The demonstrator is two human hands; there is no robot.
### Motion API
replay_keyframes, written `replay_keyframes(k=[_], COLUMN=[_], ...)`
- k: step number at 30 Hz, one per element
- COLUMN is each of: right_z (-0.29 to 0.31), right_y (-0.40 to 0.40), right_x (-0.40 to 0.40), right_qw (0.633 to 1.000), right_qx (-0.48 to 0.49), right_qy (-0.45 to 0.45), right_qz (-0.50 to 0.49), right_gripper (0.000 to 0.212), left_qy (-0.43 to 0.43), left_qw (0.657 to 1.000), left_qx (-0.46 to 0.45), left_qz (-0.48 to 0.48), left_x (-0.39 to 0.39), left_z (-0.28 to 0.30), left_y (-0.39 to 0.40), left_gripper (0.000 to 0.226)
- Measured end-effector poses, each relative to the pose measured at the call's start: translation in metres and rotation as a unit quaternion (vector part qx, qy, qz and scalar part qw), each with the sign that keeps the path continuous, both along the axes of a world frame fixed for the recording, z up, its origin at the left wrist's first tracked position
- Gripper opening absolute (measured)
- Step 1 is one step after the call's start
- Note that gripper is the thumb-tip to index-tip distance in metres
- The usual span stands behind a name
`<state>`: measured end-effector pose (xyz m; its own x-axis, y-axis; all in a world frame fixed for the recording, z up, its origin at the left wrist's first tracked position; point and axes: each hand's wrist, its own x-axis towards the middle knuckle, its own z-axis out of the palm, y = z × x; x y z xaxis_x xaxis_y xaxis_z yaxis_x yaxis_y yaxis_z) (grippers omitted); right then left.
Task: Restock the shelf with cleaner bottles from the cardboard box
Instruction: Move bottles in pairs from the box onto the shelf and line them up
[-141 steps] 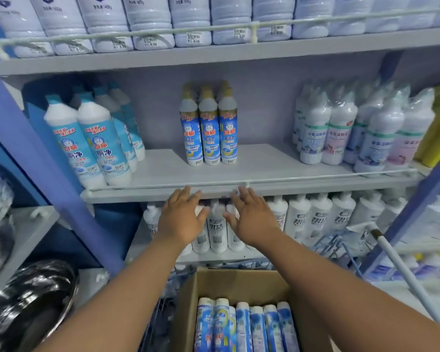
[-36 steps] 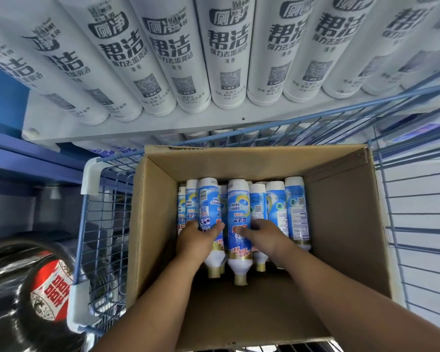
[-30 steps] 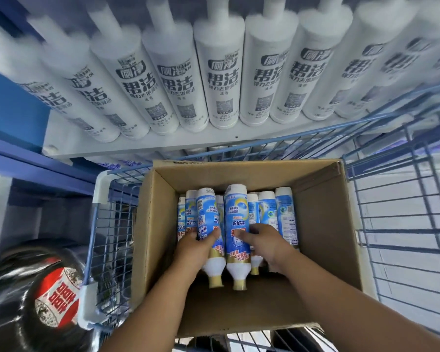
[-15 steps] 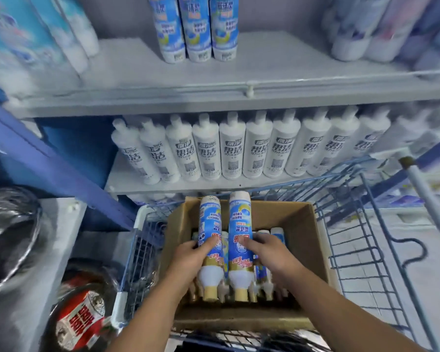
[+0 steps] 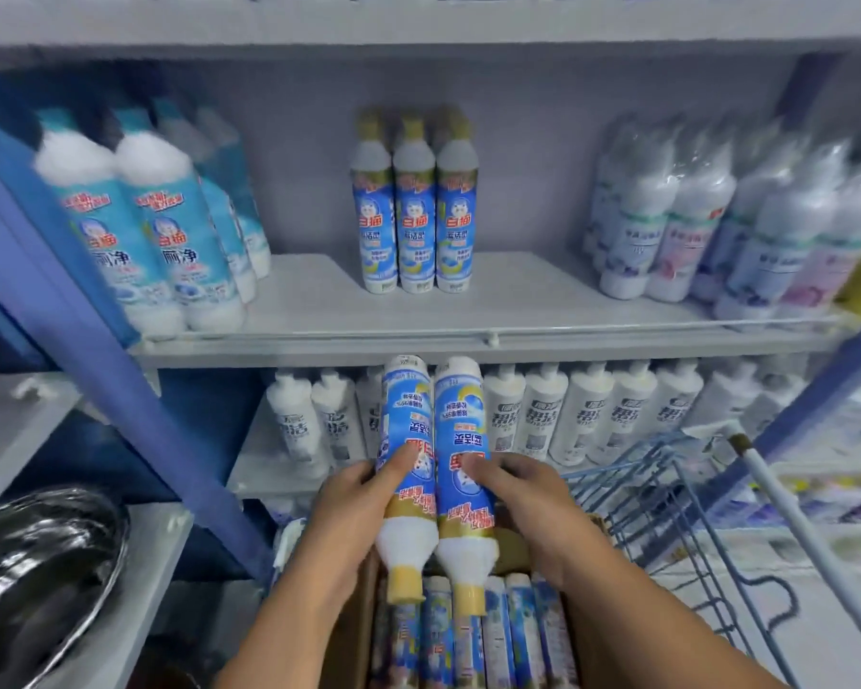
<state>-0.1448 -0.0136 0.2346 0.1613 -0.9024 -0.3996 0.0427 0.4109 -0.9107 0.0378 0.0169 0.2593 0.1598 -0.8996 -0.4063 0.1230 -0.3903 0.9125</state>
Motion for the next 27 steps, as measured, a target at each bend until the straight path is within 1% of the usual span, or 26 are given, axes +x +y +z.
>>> replay_keyframes(k=[3,6,7,10,13,17,22,24,26,27], right_z=[0.029,0.056,0.063,0.077,0.083,0.085,0.079,0.078,0.076,0.075], right_y=[-0.014,-0.028,-0.034,-0.052,-0.069,-0.087,-0.101,-0.104,-0.106,-0.107], right_x=[0.007,0.015,0.018,0.026,0.033,0.038,0.040,0.040,0.039,0.039], right_qw=[0.999,0.998,0.998,0.997,0.997,0.997,0.997,0.997,0.997,0.997], right_qx=[-0.034,-0.054,-0.059,-0.068,-0.061,-0.045,-0.031,-0.029,-0.031,-0.032], right_qy=[-0.006,-0.016,-0.018,-0.022,-0.021,-0.030,-0.018,-0.020,-0.022,-0.022], right_qz=[-0.005,-0.016,-0.018,-0.028,-0.049,-0.062,-0.066,-0.068,-0.066,-0.066], right_gripper=[0.037,0.036,0.036,0.035,0.044,0.042,0.041,0.038,0.036,0.035], left_qy=[0.005,0.013,0.010,-0.005,-0.015,-0.040,-0.046,-0.050,-0.046,-0.050], left_qw=[0.999,0.999,0.999,0.999,0.999,0.998,0.998,0.997,0.996,0.996], left_qx=[-0.032,-0.046,-0.051,-0.049,-0.041,-0.043,-0.029,-0.043,-0.061,-0.069], left_qz=[-0.007,-0.014,-0.013,-0.009,-0.011,-0.020,-0.036,-0.048,-0.038,-0.024], left_x=[0.006,0.010,0.012,0.016,0.020,0.024,0.032,0.032,0.032,0.030], left_z=[0.033,0.058,0.064,0.075,0.076,0.070,0.058,0.054,0.050,0.051], left_y=[-0.013,-0.034,-0.042,-0.064,-0.085,-0.108,-0.130,-0.134,-0.140,-0.140], left_gripper=[0.033,0.043,0.045,0.043,0.043,0.043,0.052,0.059,0.068,0.064])
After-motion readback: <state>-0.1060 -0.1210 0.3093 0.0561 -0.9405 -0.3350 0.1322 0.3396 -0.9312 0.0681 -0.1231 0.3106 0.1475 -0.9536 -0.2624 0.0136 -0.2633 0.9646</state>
